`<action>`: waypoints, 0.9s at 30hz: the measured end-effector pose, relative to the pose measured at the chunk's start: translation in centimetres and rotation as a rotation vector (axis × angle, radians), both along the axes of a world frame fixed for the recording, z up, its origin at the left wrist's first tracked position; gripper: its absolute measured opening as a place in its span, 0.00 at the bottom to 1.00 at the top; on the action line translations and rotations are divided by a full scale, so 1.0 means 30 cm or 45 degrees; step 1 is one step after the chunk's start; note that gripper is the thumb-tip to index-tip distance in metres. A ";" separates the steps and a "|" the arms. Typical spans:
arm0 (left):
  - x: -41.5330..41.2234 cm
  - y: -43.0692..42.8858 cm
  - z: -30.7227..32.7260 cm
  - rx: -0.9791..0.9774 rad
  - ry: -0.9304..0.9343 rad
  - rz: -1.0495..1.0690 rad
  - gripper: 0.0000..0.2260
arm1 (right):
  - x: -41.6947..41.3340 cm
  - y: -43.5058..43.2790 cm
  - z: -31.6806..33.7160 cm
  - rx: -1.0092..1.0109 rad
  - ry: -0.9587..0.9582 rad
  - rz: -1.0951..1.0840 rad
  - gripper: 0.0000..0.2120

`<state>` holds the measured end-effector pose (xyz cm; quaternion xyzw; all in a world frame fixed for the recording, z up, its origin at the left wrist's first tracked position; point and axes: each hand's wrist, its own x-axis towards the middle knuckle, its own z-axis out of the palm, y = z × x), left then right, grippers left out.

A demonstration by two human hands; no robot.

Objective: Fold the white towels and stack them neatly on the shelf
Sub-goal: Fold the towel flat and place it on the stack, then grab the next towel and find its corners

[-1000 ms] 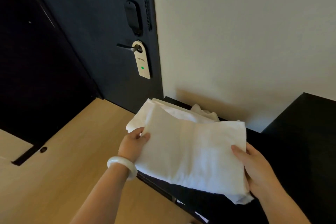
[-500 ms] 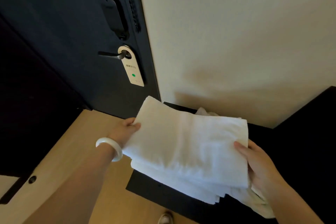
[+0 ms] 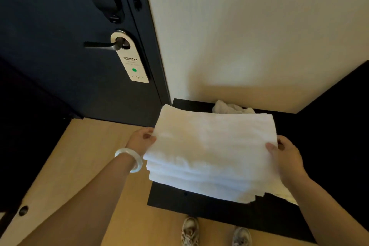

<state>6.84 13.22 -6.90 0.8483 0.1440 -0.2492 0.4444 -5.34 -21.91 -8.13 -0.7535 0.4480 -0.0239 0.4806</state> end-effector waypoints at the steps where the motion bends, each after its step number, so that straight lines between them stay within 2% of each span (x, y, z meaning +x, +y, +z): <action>1: 0.000 0.012 -0.011 0.020 -0.003 -0.017 0.11 | 0.000 0.002 -0.005 -0.005 0.006 -0.006 0.15; 5: -0.038 0.039 -0.073 0.114 0.094 -0.027 0.13 | -0.010 0.014 -0.034 0.055 0.192 -0.052 0.20; 7: -0.048 0.021 -0.081 0.363 -0.073 -0.160 0.18 | -0.009 0.027 -0.022 -0.076 0.220 0.012 0.23; 8: -0.059 -0.001 -0.076 0.508 -0.204 -0.264 0.20 | -0.012 0.032 -0.013 -0.226 0.230 0.080 0.26; 10: -0.095 -0.062 -0.055 0.703 -0.428 -0.525 0.26 | -0.025 0.059 0.016 -0.640 0.252 0.330 0.33; 12: -0.133 -0.131 -0.046 0.790 -0.521 -0.888 0.31 | -0.037 0.112 0.027 -0.889 0.264 0.687 0.37; 14: -0.162 -0.188 -0.067 0.787 -0.465 -1.136 0.31 | -0.050 0.164 -0.010 -0.879 0.322 1.009 0.37; 16: -0.177 -0.216 -0.103 0.803 -0.327 -1.212 0.31 | -0.068 0.187 -0.054 -0.827 0.460 1.181 0.35; 18: -0.188 -0.215 -0.135 0.874 -0.252 -1.245 0.30 | -0.080 0.187 -0.077 -0.819 0.509 1.217 0.35; 23: -0.192 -0.214 -0.148 0.914 -0.219 -1.260 0.30 | -0.095 0.164 -0.058 -0.780 0.442 1.217 0.33; 25: -0.190 -0.233 -0.134 0.914 -0.192 -1.237 0.29 | -0.109 0.141 -0.038 -0.713 0.354 1.109 0.32; 27: -0.193 -0.267 -0.116 0.926 -0.210 -1.178 0.29 | -0.137 0.094 -0.024 -0.614 0.272 0.857 0.32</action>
